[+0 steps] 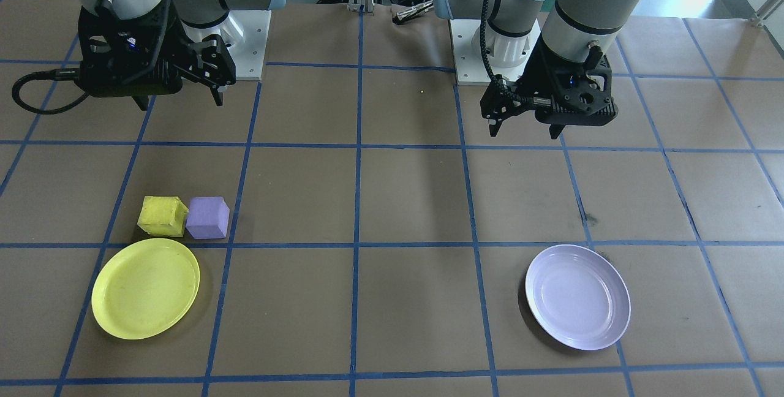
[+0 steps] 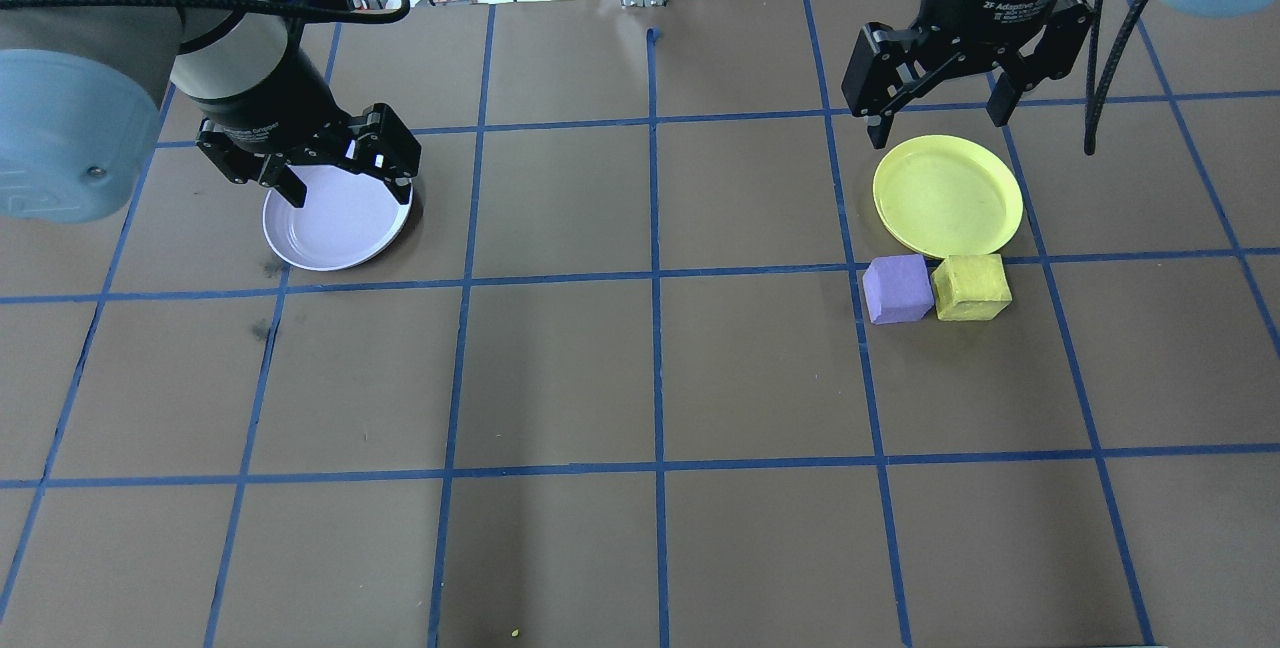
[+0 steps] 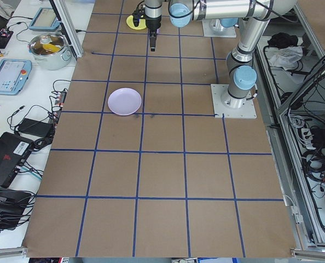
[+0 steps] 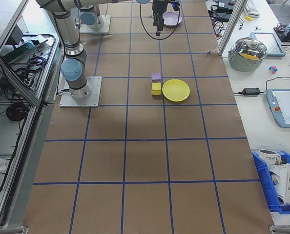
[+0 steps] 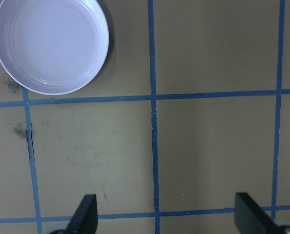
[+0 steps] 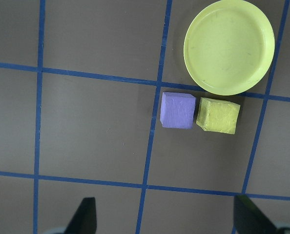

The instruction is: Sort blocks by color into plates

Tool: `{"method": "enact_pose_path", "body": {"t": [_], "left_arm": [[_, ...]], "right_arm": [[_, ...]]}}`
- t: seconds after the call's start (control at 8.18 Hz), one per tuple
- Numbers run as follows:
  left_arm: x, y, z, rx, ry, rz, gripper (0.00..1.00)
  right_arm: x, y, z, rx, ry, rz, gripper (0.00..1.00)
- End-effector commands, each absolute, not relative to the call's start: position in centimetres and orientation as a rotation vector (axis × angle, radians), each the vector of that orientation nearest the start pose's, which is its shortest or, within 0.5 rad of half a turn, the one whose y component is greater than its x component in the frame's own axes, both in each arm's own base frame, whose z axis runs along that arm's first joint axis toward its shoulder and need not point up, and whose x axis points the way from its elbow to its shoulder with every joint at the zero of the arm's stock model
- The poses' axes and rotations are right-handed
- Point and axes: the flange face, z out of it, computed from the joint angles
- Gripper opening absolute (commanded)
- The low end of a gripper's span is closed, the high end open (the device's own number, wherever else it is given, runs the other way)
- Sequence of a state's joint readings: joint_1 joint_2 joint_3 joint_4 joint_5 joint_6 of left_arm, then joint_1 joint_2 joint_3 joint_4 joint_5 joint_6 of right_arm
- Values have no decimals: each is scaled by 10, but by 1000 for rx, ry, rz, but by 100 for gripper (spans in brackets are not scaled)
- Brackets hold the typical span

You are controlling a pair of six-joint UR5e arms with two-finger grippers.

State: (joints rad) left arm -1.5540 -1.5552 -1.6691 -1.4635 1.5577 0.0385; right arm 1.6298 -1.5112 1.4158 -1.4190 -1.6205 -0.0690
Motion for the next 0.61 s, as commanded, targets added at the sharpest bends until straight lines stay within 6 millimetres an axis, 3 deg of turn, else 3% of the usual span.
{"method": "enact_pose_path", "body": {"t": [0.0, 0.24, 0.49], "left_arm": [[-126, -492, 454, 68, 3152, -27, 100], [-125, -492, 453, 65, 3152, -25, 100], [-124, -492, 453, 65, 3143, -24, 100]], "right_arm": [[158, -501, 520, -205, 3184, 91, 100], [158, -502, 517, -215, 3183, 99, 100], [139, -513, 514, -174, 3186, 81, 100]]}}
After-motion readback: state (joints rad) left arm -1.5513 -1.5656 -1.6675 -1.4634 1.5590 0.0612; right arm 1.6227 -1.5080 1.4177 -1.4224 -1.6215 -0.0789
